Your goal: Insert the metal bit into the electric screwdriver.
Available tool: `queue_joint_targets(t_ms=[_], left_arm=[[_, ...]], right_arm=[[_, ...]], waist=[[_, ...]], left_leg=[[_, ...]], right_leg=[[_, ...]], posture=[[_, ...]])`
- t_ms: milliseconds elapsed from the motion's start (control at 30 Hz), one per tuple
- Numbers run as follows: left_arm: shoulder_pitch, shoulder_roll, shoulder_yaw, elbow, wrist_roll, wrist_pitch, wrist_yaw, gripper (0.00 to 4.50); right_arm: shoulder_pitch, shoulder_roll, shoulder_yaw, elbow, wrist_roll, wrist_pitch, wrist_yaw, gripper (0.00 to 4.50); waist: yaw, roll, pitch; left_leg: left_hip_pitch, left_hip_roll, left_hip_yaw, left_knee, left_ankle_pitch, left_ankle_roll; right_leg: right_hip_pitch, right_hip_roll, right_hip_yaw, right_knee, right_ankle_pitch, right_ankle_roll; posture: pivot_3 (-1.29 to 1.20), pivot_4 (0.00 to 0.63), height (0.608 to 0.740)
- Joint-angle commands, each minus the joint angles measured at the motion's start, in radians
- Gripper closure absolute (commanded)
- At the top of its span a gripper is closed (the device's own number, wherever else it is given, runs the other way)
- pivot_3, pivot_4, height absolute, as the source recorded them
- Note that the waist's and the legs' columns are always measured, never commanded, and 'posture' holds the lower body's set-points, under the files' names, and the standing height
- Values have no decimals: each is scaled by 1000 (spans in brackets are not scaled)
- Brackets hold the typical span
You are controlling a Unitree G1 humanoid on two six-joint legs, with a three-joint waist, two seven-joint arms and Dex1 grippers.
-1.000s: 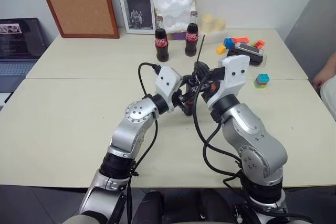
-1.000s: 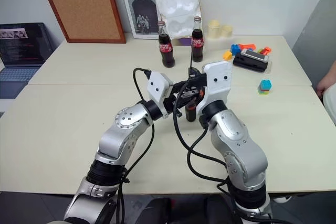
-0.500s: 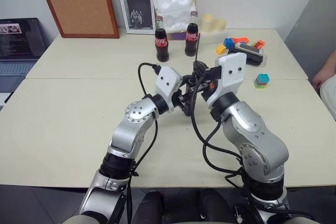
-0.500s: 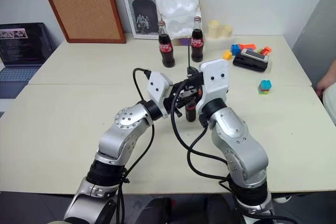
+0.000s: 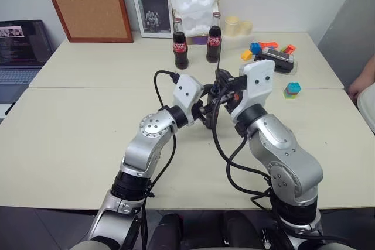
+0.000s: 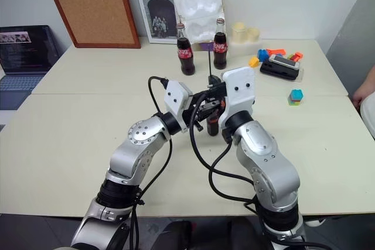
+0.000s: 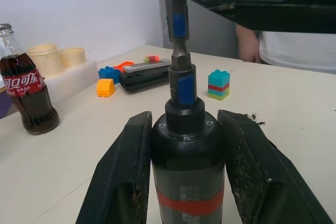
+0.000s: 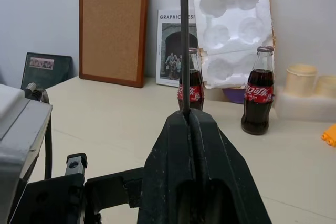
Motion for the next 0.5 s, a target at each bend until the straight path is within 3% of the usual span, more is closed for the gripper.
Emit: queue_joint_targets(t_ms=[33, 500], left_arm=[[21, 13, -3, 10, 19, 23, 2, 2829], [22, 15, -2, 12, 18, 22, 0, 2829]], right_arm=[[9, -2, 4, -19, -15, -16, 4, 4467], [-8, -11, -6, -1, -18, 4, 24, 4467]], waist=[[0, 0, 0], [0, 0, 0]], left_leg=[[0, 0, 0, 0, 0, 0], [0, 0, 0, 0, 0, 0]], right_leg=[[0, 0, 0, 0, 0, 0], [0, 0, 0, 0, 0, 0]], posture=[[0, 150, 740], [0, 150, 740]])
